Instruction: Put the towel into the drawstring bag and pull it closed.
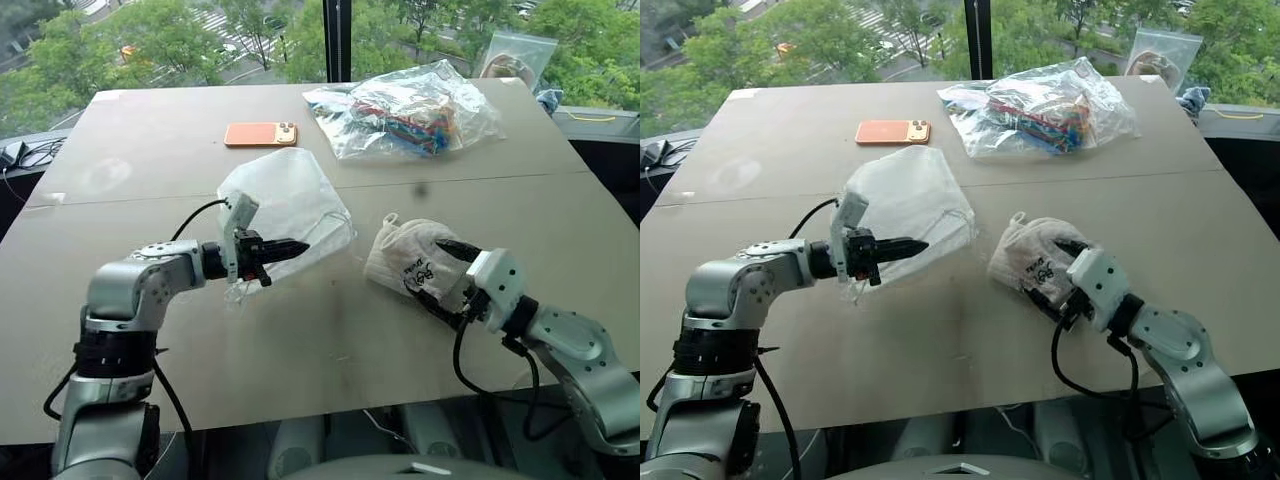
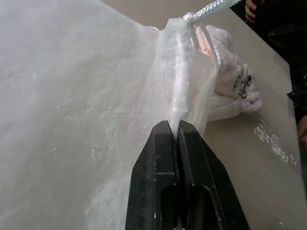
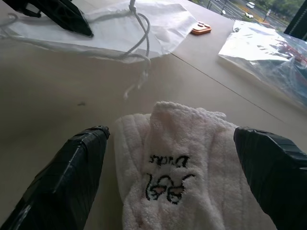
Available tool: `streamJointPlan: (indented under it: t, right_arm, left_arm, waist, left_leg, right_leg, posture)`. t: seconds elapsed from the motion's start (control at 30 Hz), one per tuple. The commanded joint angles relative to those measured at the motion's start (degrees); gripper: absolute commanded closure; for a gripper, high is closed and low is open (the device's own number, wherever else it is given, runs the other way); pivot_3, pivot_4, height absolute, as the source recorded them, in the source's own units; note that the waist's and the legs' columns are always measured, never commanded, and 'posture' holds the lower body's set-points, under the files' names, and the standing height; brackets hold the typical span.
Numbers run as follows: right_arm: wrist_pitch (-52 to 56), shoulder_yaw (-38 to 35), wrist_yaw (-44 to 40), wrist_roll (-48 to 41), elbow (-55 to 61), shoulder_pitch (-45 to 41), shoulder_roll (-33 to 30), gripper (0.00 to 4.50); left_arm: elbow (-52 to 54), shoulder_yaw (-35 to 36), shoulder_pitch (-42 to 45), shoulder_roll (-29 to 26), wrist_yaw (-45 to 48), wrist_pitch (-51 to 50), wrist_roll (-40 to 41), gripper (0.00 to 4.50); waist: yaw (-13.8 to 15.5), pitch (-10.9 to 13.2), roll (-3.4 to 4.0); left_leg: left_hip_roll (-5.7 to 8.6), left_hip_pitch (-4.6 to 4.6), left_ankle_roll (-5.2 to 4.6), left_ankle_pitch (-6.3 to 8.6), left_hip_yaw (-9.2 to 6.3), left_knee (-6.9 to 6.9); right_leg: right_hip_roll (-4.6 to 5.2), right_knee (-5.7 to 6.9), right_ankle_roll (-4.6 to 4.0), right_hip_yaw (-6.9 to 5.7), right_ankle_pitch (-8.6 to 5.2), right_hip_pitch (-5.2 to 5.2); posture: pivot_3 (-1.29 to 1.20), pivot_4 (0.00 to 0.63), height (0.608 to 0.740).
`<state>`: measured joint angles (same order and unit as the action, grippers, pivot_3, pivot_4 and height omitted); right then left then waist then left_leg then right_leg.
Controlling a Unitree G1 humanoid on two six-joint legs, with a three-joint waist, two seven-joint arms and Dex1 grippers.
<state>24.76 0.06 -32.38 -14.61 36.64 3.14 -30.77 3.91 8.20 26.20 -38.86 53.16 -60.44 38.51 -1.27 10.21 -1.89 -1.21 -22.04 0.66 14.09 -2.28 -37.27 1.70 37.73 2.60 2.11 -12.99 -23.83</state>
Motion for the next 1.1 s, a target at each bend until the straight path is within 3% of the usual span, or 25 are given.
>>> streamJointPlan:
  t: [0.03,0.17,0.27,0.47,0.77,0.8,0.87,1.1]
  right_arm:
    - [3.3,-4.4,2.5,-1.8,-0.1,-0.7,0.4,0.0]
    - [6.4,-4.6,4.6,-3.0,-2.2,-2.3,2.3,0.0]
    - [9.7,-3.8,6.1,-4.6,-3.6,-4.1,4.6,0.0]
    - [20.3,-2.7,9.2,-5.7,-11.7,-8.3,7.3,0.0]
    - [20.2,5.6,2.9,-2.1,-26.7,-13.9,4.1,0.0]
    - [19.9,6.4,1.2,-2.5,-27.3,-14.4,3.6,0.4]
    - [19.3,8.3,-1.7,-2.6,-28.2,-14.7,2.6,0.74]
    - [11.0,13.6,-7.2,1.0,-29.1,-13.7,1.1,3.77]
  left_arm:
    - [2.0,0.9,0.3,-0.5,-3.0,7.2,-3.7,4.48]
    - [0.6,-6.0,0.9,-1.3,-6.0,35.4,-21.2,4.48]
    - [-1.0,-7.4,2.3,-0.5,-7.0,44.2,-25.7,4.48]
    - [-0.8,-6.8,1.6,1.3,-6.6,41.8,-23.7,4.48]
    - [1.2,-6.5,2.2,2.8,-6.9,37.9,-22.0,4.48]
    - [1.3,-6.0,2.4,3.0,-7.5,36.8,-21.6,4.5]
    - [1.7,-5.6,2.4,3.1,-8.1,35.1,-21.0,4.5]
    - [6.5,-4.7,2.1,2.7,-6.5,24.1,-13.8,4.5]
  waist:
    - [0.1,0.0,0.0]
    - [0.5,0.0,0.0]
    - [0.6,0.0,0.0]
    - [0.4,0.0,0.0]
    - [-0.9,-0.2,-0.35]
    - [-1.0,-0.3,-0.4]
    - [-1.1,-0.3,-0.45]
    - [-1.2,-0.6,-0.71]
  left_leg:
    - [0.0,0.0,0.0,0.0,0.0,0.0]
    - [0.01,0.03,0.01,0.0,0.05,0.03]
    - [0.02,0.02,0.01,0.0,0.11,0.04]
    - [0.04,0.0,0.0,0.0,0.16,0.05]
    - [0.01,0.27,-0.01,0.0,0.17,0.02]
    - [0.01,0.29,-0.01,0.0,0.17,0.01]
    - [-0.01,0.32,-0.01,0.0,0.15,-0.01]
    - [-0.09,0.33,-0.01,0.0,0.09,0.03]
  right_leg:
    - [0.0,0.0,-0.01,0.01,0.0,0.0]
    - [0.02,-0.01,-0.1,0.06,0.04,0.0]
    - [0.04,-0.02,-0.26,0.12,0.11,0.0]
    - [0.05,-0.06,-0.2,0.17,0.13,-0.01]
    - [0.01,-0.03,-0.02,0.17,0.0,0.21]
    - [0.0,-0.01,-0.02,0.18,0.0,0.22]
    - [-0.03,0.04,-0.02,0.18,0.01,0.23]
    - [-0.15,0.05,0.01,0.18,0.02,0.23]
  posture:
    - [0.0,0.15,0.74]
    - [0.0,0.15,0.74]
    - [0.0,0.15,0.74]
    - [0.0,0.15,0.74]
    - [0.0,0.15,0.74]
    - [0.0,0.15,0.74]
    - [0.0,0.15,0.74]
    - [0.0,0.15,0.74]
